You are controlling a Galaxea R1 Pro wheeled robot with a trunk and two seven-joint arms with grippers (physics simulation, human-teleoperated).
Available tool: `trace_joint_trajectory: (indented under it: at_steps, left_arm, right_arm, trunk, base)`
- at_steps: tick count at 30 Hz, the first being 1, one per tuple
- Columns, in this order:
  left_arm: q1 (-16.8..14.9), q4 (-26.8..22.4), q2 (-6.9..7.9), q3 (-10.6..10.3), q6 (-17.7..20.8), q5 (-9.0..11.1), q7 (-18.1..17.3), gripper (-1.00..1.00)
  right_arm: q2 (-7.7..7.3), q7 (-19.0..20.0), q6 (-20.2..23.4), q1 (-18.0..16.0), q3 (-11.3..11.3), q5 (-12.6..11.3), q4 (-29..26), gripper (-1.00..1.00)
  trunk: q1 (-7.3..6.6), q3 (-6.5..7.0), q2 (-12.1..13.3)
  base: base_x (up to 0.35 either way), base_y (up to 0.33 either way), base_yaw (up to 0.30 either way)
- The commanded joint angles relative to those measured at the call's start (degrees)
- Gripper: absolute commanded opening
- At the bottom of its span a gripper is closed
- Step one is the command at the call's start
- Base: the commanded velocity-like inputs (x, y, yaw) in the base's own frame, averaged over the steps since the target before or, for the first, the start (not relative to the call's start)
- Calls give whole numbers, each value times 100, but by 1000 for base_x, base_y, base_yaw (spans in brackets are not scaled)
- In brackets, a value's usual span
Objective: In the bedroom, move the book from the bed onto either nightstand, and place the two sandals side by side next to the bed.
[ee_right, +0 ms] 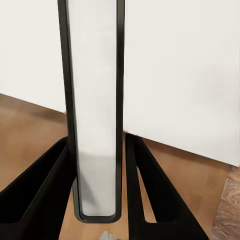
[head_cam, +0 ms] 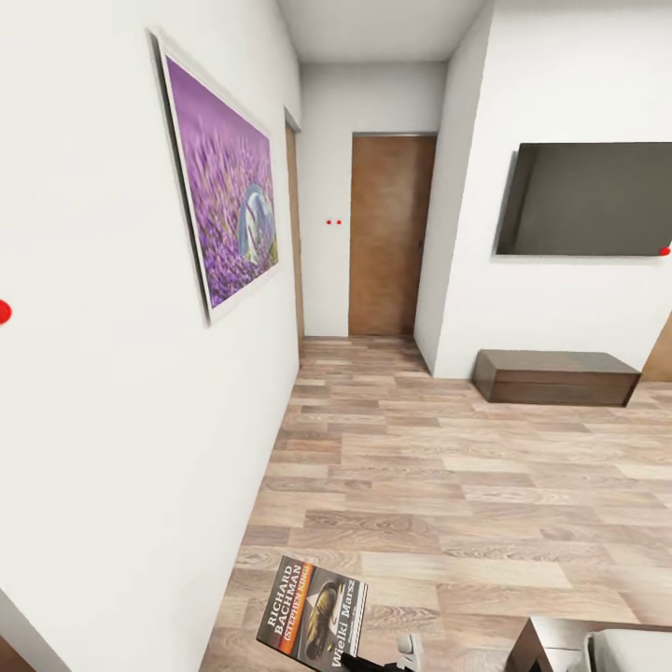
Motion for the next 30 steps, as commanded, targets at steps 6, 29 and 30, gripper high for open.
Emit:
trace_joint_trajectory:
  at_steps: [6, 29, 30]
  left_arm:
    - [-5, 2, 2, -48, -18, 55, -20, 100]
    - [-3, 1, 2, -52, -23, 52, -11, 100]
    - [-3, 1, 2, -52, -23, 52, -11, 100]
  right_arm:
    - [2, 26, 60, -4, -31, -7, -1, -100]
    - [0, 26, 60, -4, -31, -7, 1, -100]
    - [0, 26, 58, -4, -34, -7, 2, -100]
  trunk:
    - [4, -10, -10]
    - [4, -10, -10]
    - [4, -10, -10]
  base:
    - [99, 84, 2]
    - [124, 15, 0]
    - [144, 0, 0]
